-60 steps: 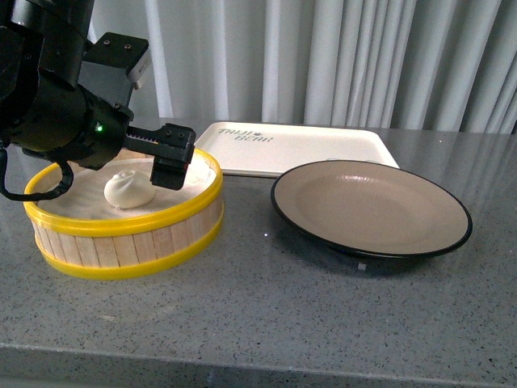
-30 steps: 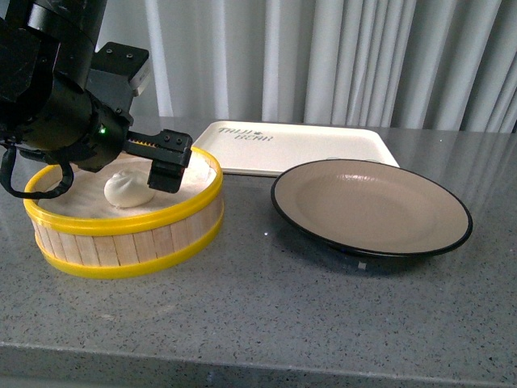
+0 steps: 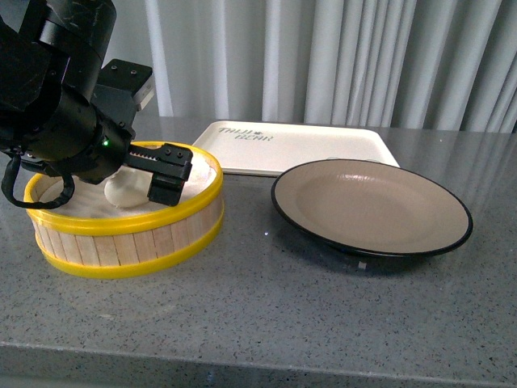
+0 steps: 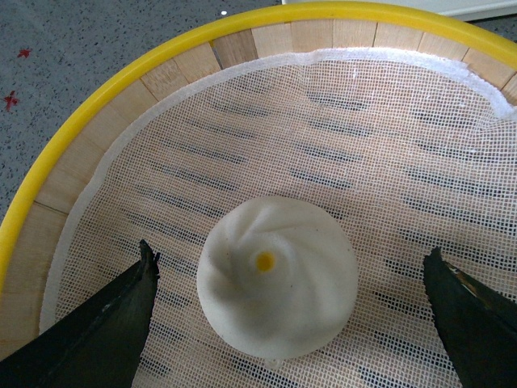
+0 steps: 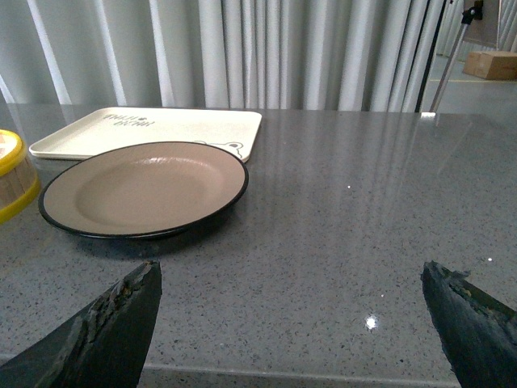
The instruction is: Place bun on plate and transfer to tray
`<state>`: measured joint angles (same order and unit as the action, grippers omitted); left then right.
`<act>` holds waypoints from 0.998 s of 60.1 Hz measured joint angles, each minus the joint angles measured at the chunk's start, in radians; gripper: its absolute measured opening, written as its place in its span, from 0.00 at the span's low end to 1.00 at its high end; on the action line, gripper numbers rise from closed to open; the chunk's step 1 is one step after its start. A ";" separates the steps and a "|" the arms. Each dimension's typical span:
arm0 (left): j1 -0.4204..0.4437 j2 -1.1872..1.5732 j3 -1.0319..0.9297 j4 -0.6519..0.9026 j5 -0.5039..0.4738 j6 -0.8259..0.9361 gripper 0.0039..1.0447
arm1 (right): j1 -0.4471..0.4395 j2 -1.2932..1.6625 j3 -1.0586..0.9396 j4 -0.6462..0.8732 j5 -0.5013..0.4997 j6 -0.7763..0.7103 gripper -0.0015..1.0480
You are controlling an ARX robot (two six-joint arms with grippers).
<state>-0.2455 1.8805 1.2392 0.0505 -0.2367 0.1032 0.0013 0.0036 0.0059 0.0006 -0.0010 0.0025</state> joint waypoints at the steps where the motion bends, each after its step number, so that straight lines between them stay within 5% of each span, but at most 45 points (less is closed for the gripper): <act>1: -0.001 0.002 0.002 -0.002 0.000 0.000 0.94 | 0.000 0.000 0.000 0.000 0.000 0.000 0.92; 7: -0.004 0.007 0.010 -0.005 0.000 -0.002 0.93 | 0.000 0.000 0.000 0.000 0.000 0.000 0.92; 42: -0.004 -0.021 0.027 -0.007 0.056 -0.037 0.05 | 0.000 0.000 0.000 0.000 0.000 0.000 0.92; 60: -0.070 -0.095 0.103 -0.013 0.067 -0.011 0.03 | 0.000 0.000 0.000 0.000 0.000 0.000 0.92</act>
<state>-0.3153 1.7855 1.3422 0.0372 -0.1699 0.0917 0.0013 0.0036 0.0059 0.0006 -0.0010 0.0025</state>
